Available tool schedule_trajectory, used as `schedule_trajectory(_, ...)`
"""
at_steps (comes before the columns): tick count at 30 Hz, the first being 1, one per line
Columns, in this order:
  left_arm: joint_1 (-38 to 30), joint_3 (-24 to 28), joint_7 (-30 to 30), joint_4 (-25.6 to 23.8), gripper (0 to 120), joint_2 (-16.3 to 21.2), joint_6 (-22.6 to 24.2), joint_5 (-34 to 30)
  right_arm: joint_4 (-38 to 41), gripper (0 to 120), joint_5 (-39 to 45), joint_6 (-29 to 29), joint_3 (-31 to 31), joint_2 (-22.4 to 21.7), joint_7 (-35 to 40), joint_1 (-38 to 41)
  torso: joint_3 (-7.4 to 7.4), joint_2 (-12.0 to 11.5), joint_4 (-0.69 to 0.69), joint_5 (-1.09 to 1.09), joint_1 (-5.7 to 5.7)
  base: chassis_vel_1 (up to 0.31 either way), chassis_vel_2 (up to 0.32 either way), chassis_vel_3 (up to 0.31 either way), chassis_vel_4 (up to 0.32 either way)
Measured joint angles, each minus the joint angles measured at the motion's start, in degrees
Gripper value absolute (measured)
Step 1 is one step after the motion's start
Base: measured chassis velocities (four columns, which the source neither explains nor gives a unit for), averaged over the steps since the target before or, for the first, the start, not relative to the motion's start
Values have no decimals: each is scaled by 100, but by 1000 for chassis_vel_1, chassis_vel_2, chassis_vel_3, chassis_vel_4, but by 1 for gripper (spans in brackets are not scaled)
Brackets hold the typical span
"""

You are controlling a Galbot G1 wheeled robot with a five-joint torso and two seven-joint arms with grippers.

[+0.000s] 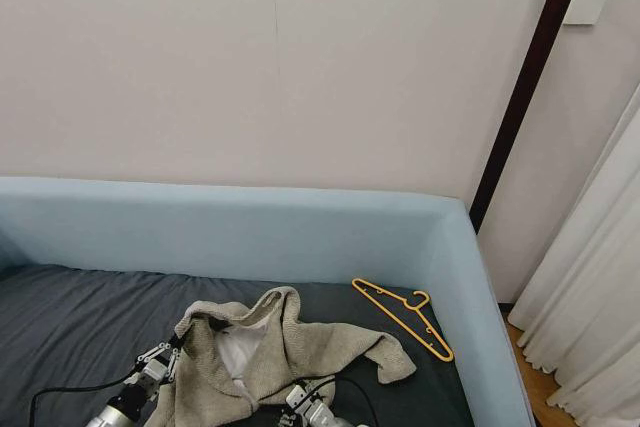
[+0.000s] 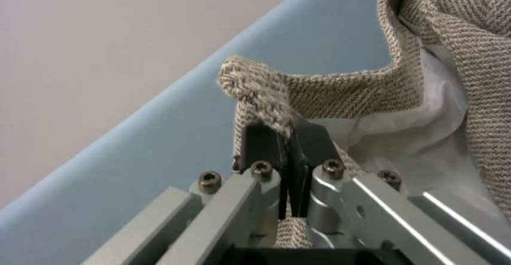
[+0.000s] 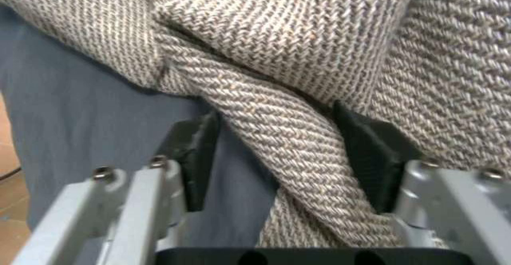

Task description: Pick up the clothes from the sofa and hang them on the clothes hanger.

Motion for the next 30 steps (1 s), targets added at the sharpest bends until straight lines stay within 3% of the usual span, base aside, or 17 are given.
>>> schedule_trajectory(2, 2, 0, -1, 0, 0, -5, 0, 1, -10, 49, 0, 29, 11, 1, -30, -3, 0, 0, 0, 0, 0, 0, 0, 0, 0)
schedule_trajectory(8, 20, -1, -10, 0, 0, -24, 0, 6, -32, 29, 61, 250, 122, -17, -233, -5, 0, 0, 0, 0, 0, 0, 0, 0, 0)
schedule_trajectory(10, 21, -2, -20, 0, 0, -42, 0, 11, -21, 16, 241, 407, 239, -72, -419, -5, 0, 0, 0, 0, 0, 0, 0, 0, 0)
schedule_trajectory(12, 22, -2, -21, 0, 0, -45, -1, 11, -13, 13, 276, 423, 256, -82, -448, -5, 0, 0, 0, 0, 0, 0, 0, 0, 0)
schedule_trajectory(15, 23, -1, -39, -6, 0, -59, -1, 13, 188, 0, 881, 594, 477, -234, -801, -11, 0, 0, 0, 0, 0, 0, 0, 0, 0)
schedule_trajectory(18, 23, -1, -62, -9, 0, -54, -2, 13, 342, 0, 1285, 733, 625, -335, -1070, -11, 0, 0, 0, 1, 0, 0, 0, 0, 0)
schedule_trajectory(22, -12, -40, -201, -10, 0, 34, 4, -30, 1038, 0, 2888, 1136, 1246, -786, -2272, 14, 1, 0, 0, -1, 0, 0, 0, 0, 0)
schedule_trajectory(24, -16, -43, -213, -13, 0, 41, 9, -37, 1125, 0, 3023, 1145, 1312, -828, -2383, 14, 1, 0, 0, -1, 0, 0, 0, 0, 0)
schedule_trajectory(26, -50, -84, -351, -101, 0, 134, 93, -202, 1739, 0, 3942, 1175, 1788, -1122, -3092, -15, 0, 0, -1, 0, 0, 0, 0, 0, 0)
schedule_trajectory(30, -56, -106, -412, -191, 0, 203, 165, -352, 2217, 0, 4530, 1145, 2066, -1307, -3471, -60, 0, 0, 0, 1, 0, 0, 0, 0, 0)
